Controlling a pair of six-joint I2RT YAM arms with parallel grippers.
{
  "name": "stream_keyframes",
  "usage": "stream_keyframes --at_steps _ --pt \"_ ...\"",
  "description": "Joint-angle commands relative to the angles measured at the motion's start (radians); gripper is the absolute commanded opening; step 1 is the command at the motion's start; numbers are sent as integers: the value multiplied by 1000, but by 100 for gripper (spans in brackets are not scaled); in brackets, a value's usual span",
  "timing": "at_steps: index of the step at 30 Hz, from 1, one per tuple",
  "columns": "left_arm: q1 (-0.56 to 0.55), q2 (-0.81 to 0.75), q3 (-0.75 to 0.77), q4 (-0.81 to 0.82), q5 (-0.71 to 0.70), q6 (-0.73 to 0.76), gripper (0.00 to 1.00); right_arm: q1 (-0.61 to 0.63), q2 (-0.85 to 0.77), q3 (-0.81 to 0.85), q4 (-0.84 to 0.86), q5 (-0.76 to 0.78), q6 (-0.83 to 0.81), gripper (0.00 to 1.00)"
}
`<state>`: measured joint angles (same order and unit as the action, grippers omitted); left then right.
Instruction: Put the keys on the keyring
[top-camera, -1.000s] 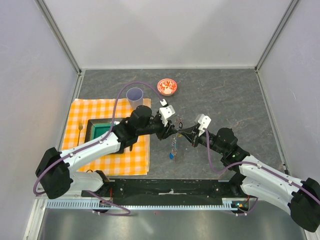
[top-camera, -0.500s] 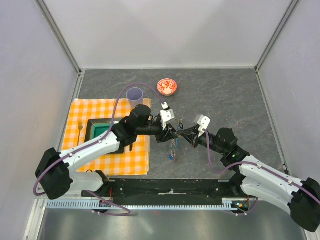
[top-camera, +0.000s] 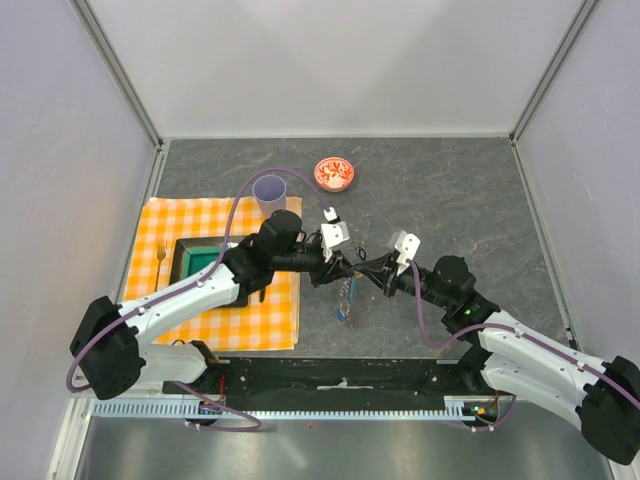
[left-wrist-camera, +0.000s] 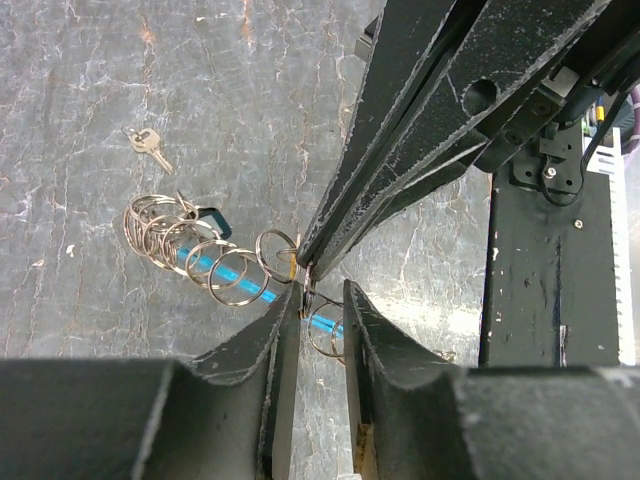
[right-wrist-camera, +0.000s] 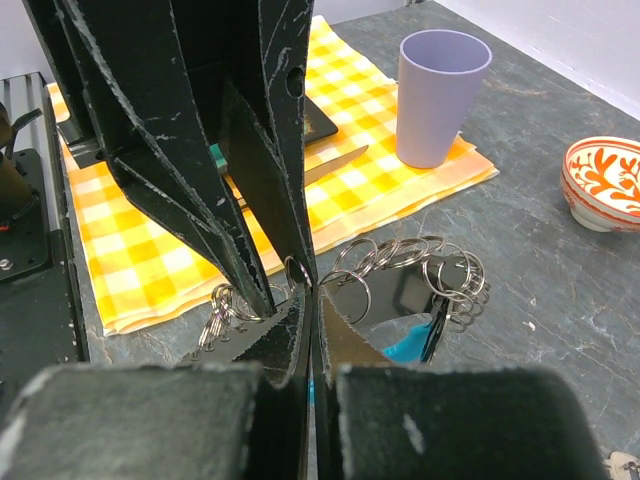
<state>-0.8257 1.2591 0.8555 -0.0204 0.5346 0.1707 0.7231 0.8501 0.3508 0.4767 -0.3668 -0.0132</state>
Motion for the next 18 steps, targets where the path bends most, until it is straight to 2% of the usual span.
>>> stream_keyframes --at_steps 1,11,18 --pt "0 -46 -6 53 48 38 28 3 -19 34 102 -32 -8 0" --pt "-1 -73 -9 50 91 49 13 4 -22 28 91 -44 -14 0" --pt "0 -73 7 -18 90 75 2 4 -22 34 82 -46 -14 0"
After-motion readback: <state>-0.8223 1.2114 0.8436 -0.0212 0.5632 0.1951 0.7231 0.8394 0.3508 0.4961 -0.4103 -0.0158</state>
